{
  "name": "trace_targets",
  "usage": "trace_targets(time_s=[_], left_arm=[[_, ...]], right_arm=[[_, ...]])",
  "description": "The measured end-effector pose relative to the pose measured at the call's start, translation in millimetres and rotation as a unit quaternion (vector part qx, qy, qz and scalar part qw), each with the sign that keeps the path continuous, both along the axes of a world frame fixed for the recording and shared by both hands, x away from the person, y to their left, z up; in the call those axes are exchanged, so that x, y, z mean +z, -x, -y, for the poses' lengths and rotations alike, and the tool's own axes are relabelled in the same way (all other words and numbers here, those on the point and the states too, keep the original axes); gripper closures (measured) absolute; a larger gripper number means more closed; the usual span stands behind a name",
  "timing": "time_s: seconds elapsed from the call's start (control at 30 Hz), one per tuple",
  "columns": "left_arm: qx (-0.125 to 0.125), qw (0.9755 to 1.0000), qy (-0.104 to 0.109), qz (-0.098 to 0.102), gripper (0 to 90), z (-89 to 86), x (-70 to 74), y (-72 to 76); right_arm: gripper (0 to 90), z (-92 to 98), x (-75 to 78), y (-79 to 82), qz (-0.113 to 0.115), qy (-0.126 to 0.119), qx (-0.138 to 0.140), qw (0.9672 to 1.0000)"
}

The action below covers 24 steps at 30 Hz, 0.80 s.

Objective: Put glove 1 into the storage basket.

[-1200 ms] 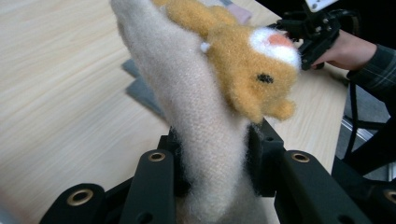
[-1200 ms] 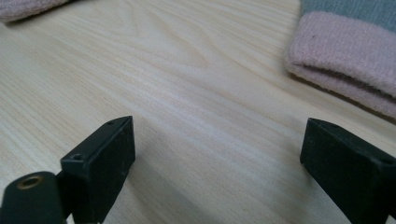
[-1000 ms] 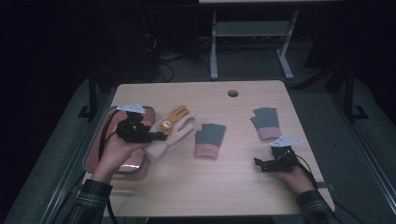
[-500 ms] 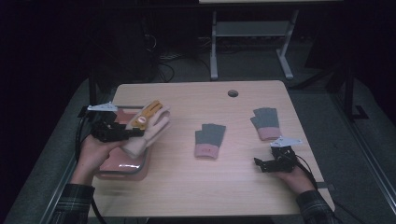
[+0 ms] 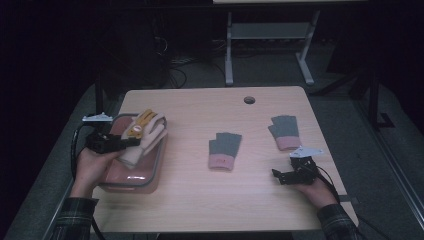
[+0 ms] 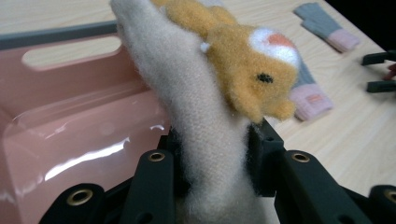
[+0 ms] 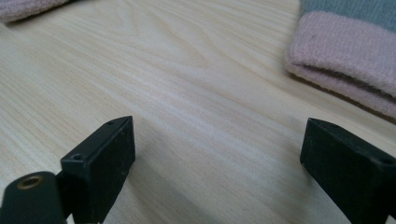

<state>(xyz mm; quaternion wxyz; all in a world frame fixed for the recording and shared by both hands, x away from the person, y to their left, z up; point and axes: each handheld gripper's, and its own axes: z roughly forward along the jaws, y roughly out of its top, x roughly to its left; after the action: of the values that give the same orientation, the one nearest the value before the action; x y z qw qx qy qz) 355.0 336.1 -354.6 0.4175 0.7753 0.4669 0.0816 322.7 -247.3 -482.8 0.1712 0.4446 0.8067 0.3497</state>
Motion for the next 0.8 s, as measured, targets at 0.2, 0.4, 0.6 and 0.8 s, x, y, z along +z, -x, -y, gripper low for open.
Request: trace_targets(time_s=[0.2, 0.4, 0.6, 0.8], left_arm=[[0.023, 0.9997, -0.005, -0.01, 66.6, -9.2, -8.9, -3.9], [0.042, 0.9985, -0.022, -0.029, 66.5, -13.3, -20.6, -7.5], [0.05, 0.9971, -0.035, -0.044, 66.3, -9.9, -28.8, -12.4], [0.045, 0.996, -0.044, -0.064, 65.9, -4.5, -36.4, -17.7]], right_arm=[[9.8, 0.0, 0.0, 0.0, 0.0, 0.0, 0.0, 1.0], [9.8, 0.0, 0.1, 0.0, 0.0, 0.0, 0.0, 1.0], [9.8, 0.1, 0.1, 0.0, 0.0, 0.001, 0.0, 1.0], [9.8, 0.0, 0.1, 0.0, 0.0, 0.0, 0.0, 1.0]])
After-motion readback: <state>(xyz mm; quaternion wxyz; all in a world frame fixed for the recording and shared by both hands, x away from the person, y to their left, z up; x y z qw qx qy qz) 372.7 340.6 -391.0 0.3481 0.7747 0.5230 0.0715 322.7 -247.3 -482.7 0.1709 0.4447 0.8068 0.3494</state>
